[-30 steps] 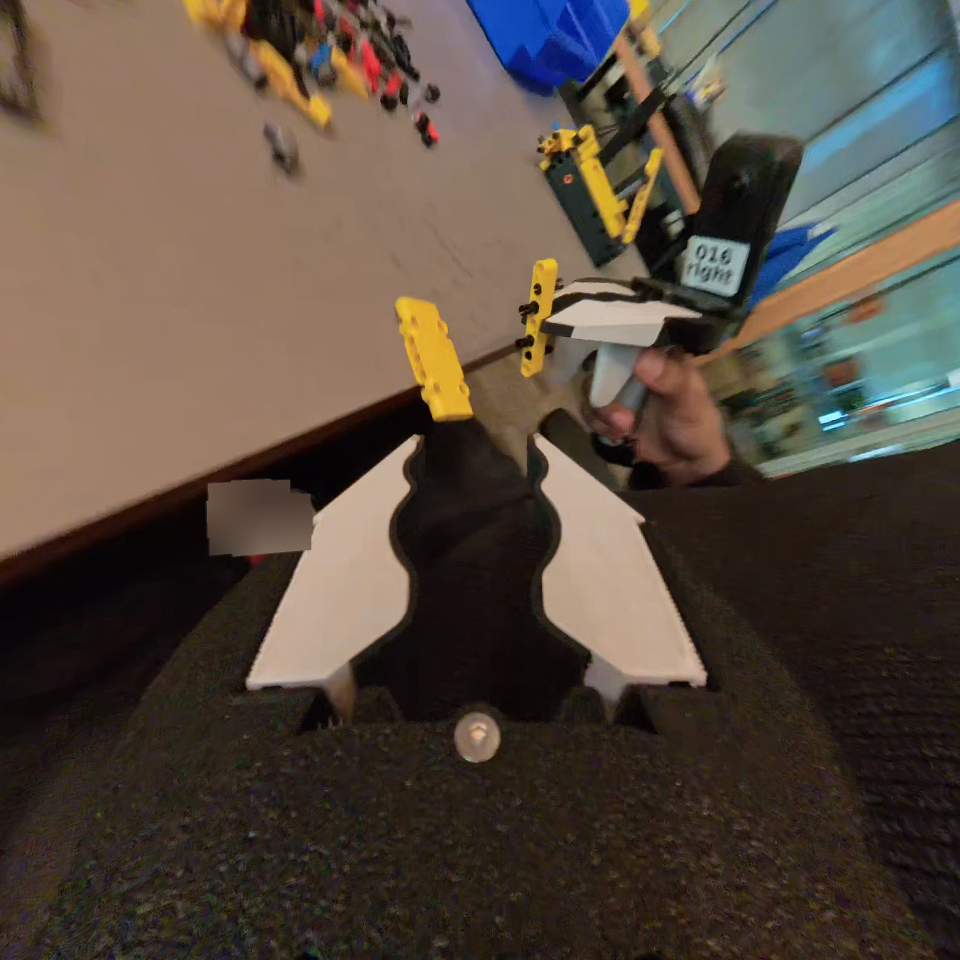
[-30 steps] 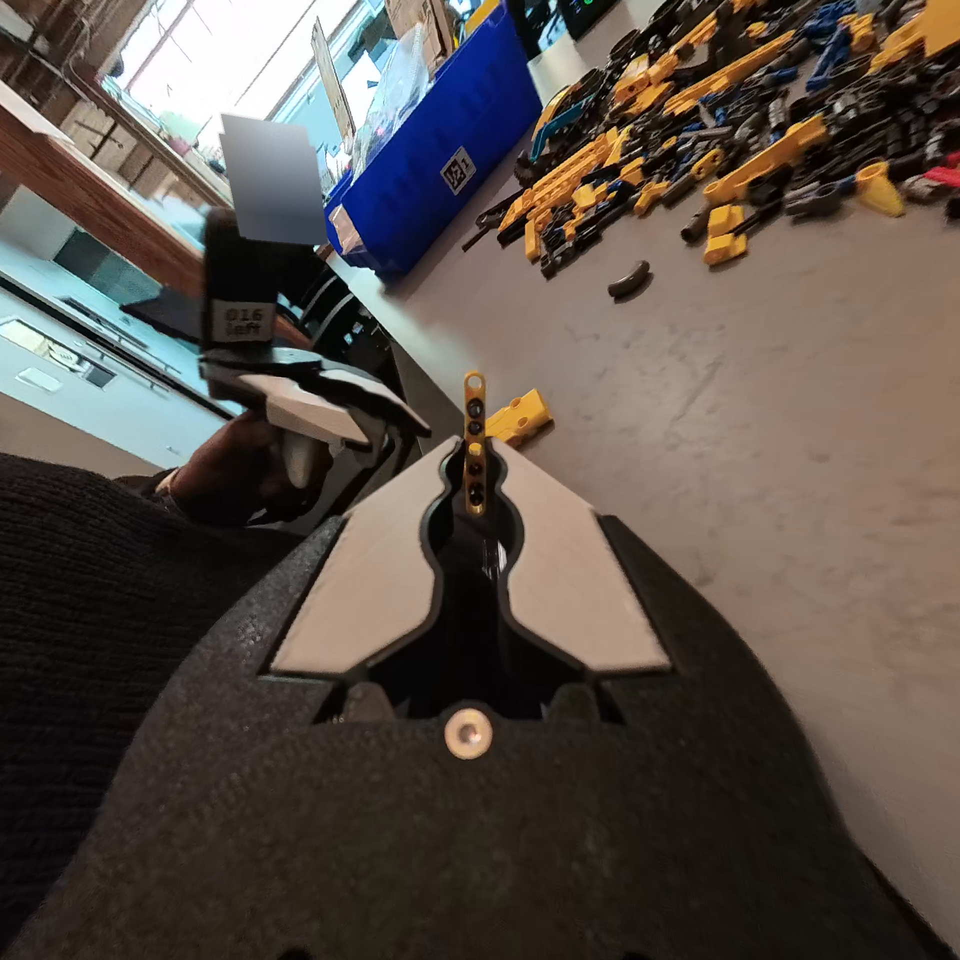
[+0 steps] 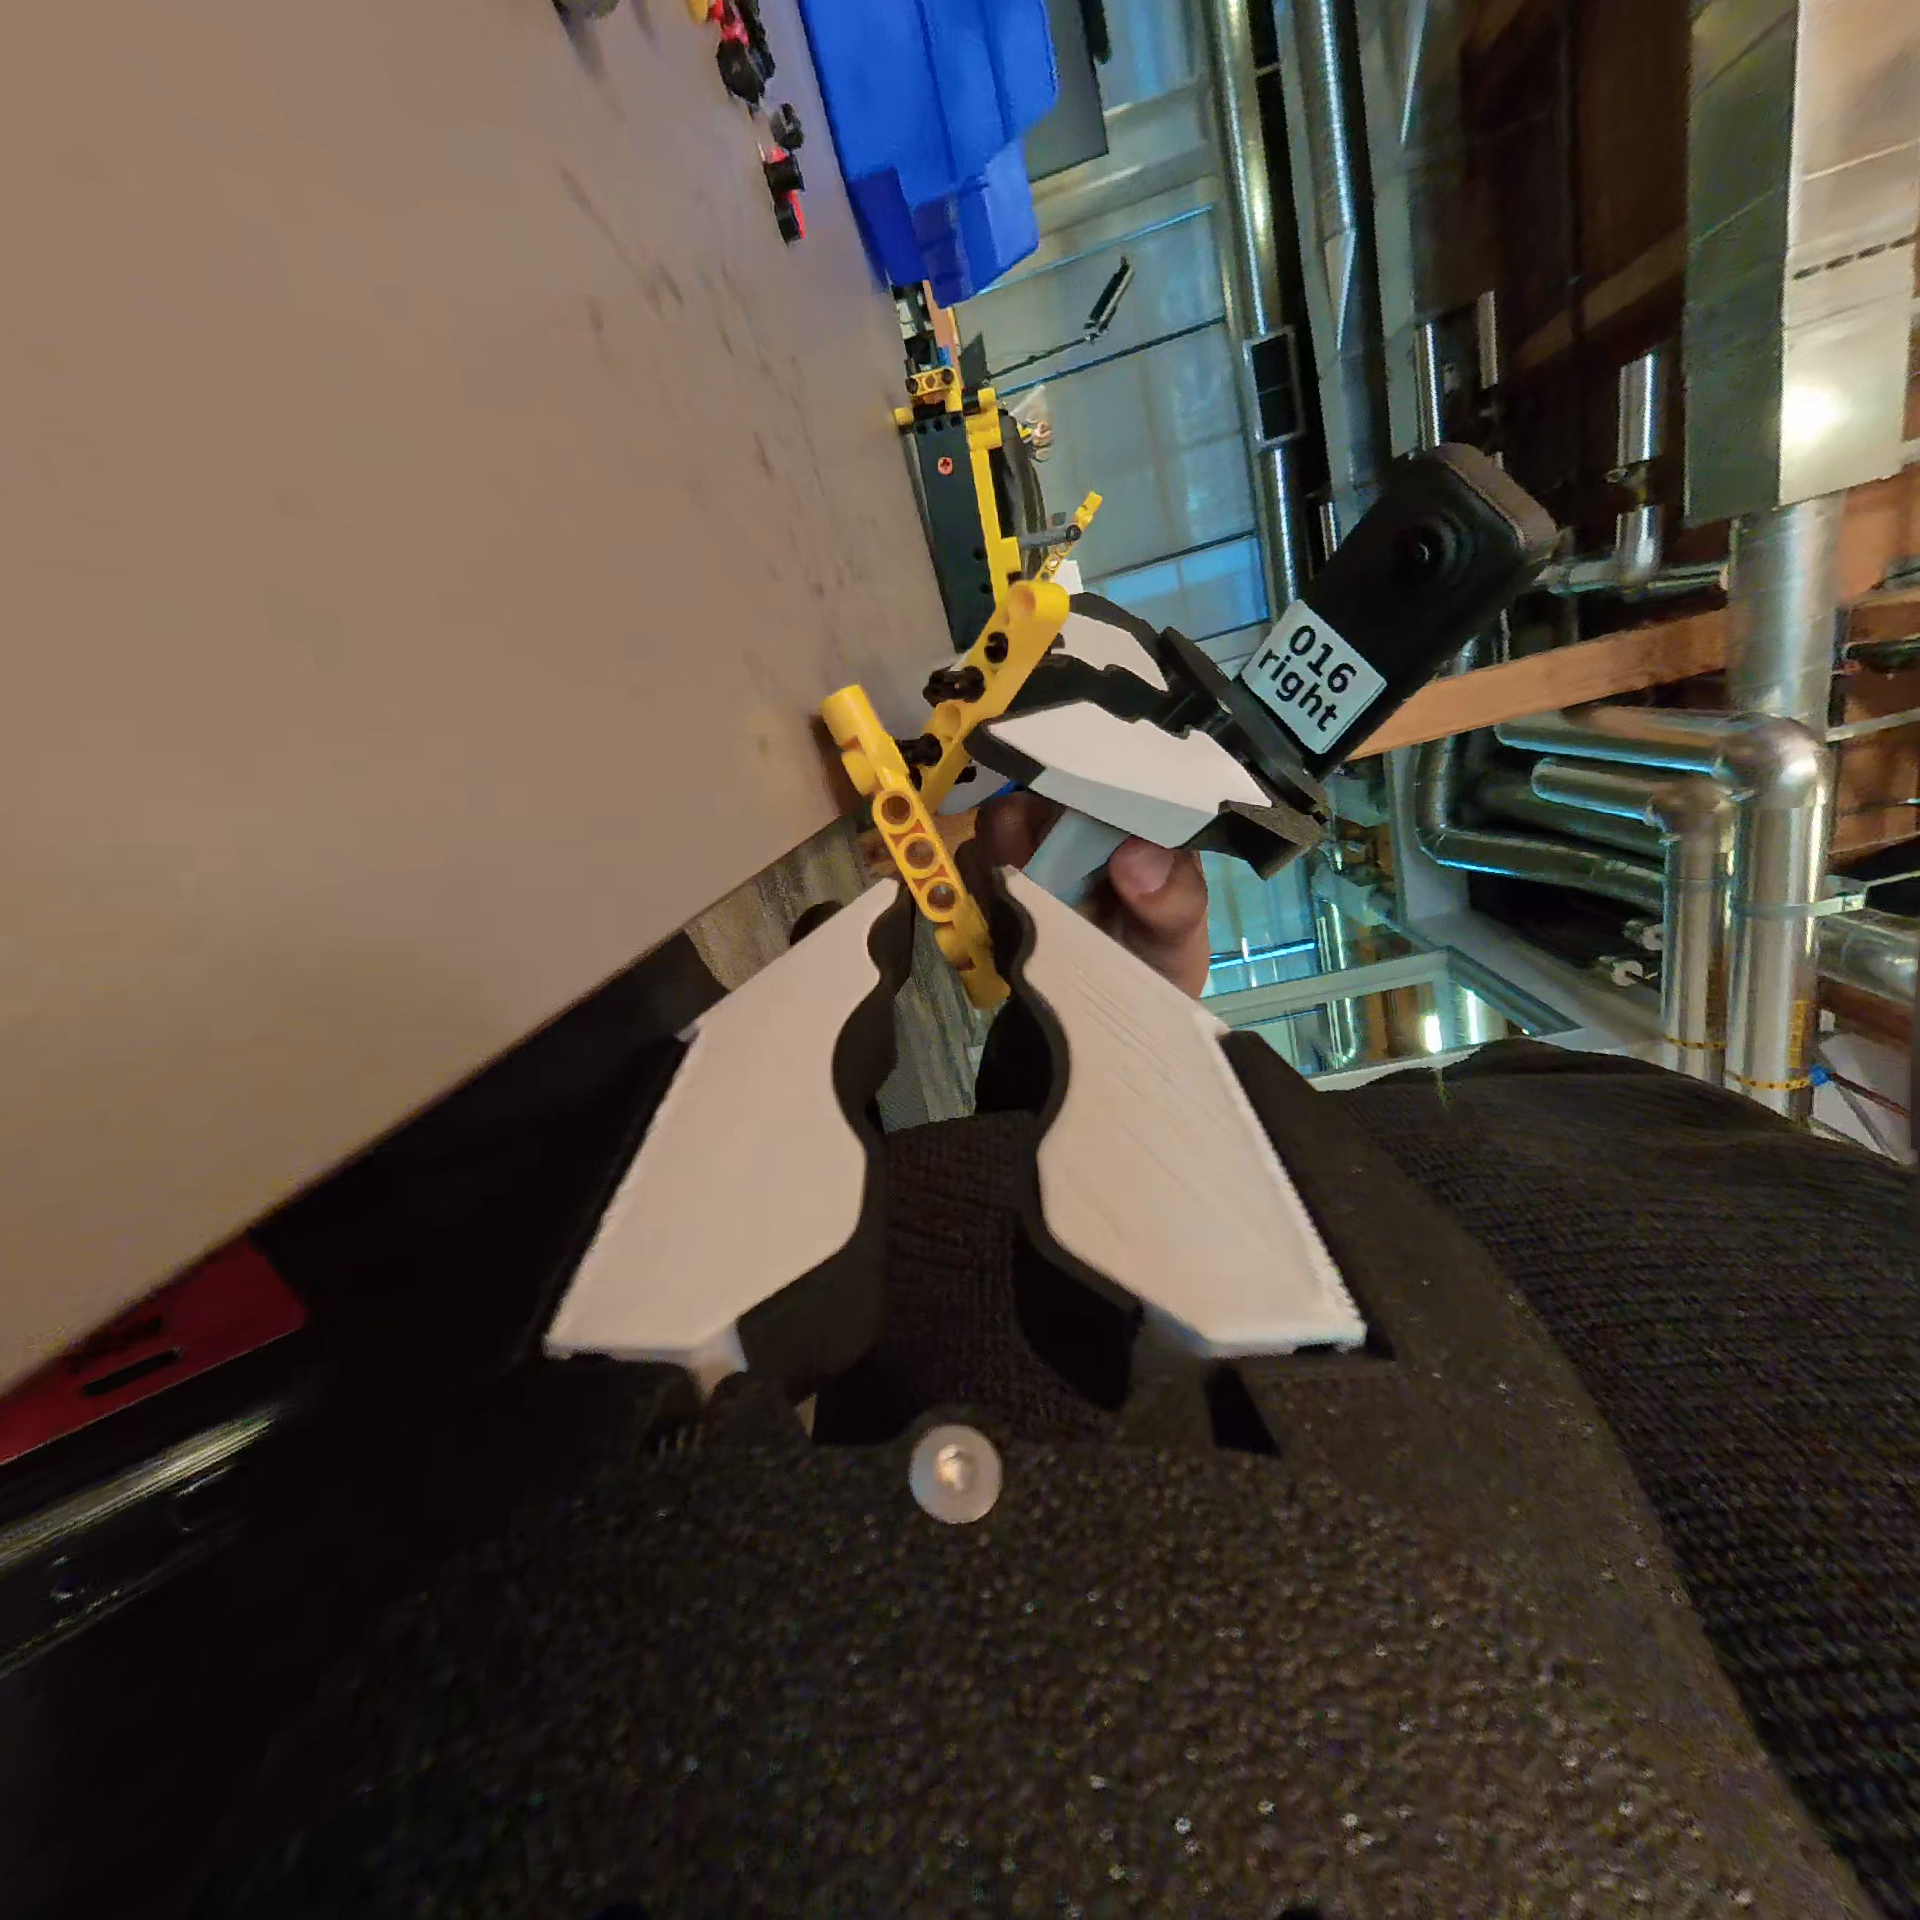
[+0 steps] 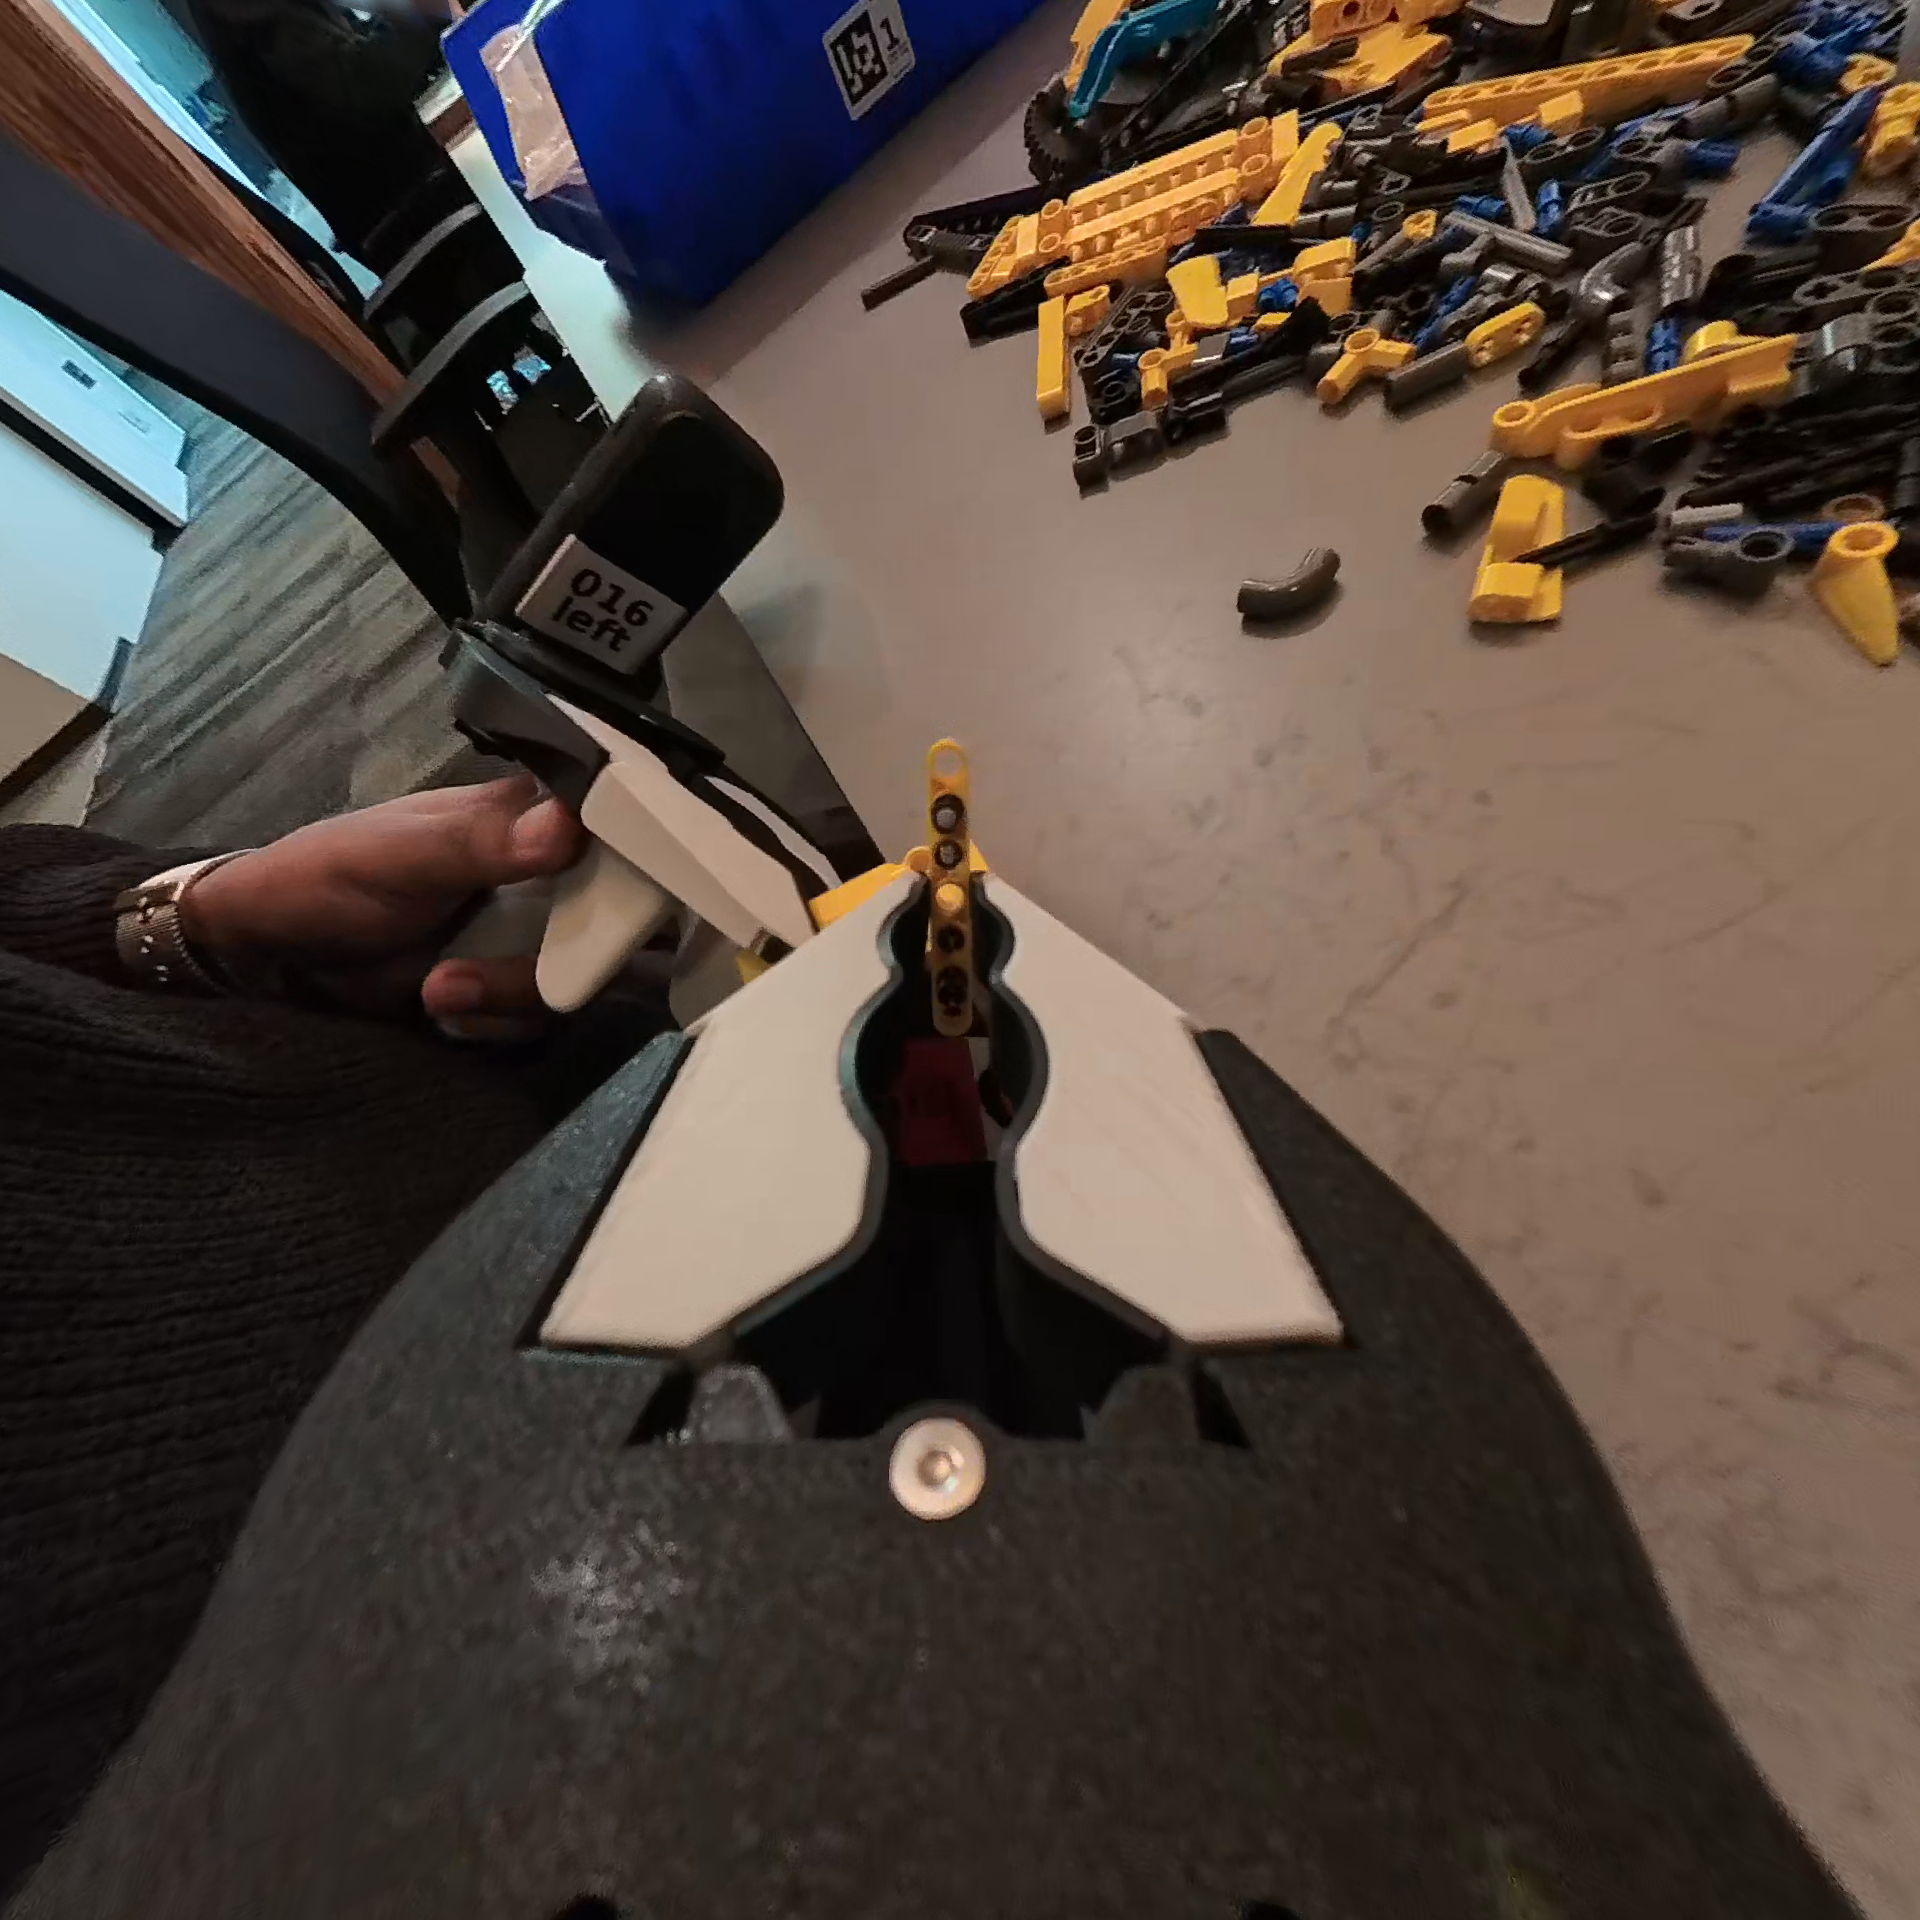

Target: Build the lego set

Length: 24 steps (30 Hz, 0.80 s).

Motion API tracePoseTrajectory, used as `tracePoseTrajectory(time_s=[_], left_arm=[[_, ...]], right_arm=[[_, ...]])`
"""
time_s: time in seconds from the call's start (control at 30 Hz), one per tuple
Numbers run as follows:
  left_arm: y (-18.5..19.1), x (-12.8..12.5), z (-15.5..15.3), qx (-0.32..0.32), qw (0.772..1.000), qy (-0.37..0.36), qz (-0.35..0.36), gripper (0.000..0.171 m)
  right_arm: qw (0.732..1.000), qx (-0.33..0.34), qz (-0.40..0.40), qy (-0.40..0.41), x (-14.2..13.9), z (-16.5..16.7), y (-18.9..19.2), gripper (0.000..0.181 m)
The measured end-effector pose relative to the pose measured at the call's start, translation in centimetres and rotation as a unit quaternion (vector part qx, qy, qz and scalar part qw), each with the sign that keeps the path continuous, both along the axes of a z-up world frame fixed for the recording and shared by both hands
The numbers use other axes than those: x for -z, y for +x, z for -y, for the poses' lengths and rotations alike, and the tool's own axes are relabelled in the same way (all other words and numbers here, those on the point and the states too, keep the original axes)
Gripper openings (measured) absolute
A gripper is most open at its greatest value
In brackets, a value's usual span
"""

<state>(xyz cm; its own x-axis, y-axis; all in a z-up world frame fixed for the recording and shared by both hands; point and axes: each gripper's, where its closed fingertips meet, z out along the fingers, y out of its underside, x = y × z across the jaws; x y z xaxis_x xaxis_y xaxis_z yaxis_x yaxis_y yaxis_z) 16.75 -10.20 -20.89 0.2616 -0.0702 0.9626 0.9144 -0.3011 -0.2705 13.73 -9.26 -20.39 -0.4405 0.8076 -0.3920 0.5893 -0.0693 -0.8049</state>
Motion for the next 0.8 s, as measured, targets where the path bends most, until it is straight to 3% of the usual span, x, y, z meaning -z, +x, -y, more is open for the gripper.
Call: tracePoseTrajectory(time_s=[0.17,0.27,0.4,0.53,0.67,0.8], left_arm=[[0.8,0.4,-0.1,0.025,1.000,-0.004,0.003,0.012],[1.3,0.3,-0.1,0.032,0.999,-0.003,-0.032,0.007],[0.2,-1.3,-0.1,-0.012,0.995,0.025,-0.096,0.006],[-1.1,-2.0,0.2,-0.040,0.986,0.020,-0.159,0.006],[-1.2,-2.5,0.0,-0.043,0.987,0.033,-0.151,0.006],[-1.2,-2.7,0.1,-0.046,0.988,0.039,-0.142,0.007]], right_arm=[[1.000,-0.022,-0.005,-0.009,0.0,0.0,0.7,0.007],[0.998,-0.032,-0.020,-0.049,-1.2,0.3,1.2,0.007],[0.994,0.027,-0.049,-0.093,-3.0,-1.9,0.9,0.007],[0.996,0.089,0.022,-0.006,-0.4,-5.8,0.3,0.007],[0.992,0.091,0.077,-0.045,0.7,-6.7,-0.4,0.007],[0.991,0.115,0.067,-0.022,0.9,-8.3,-0.7,0.015]])
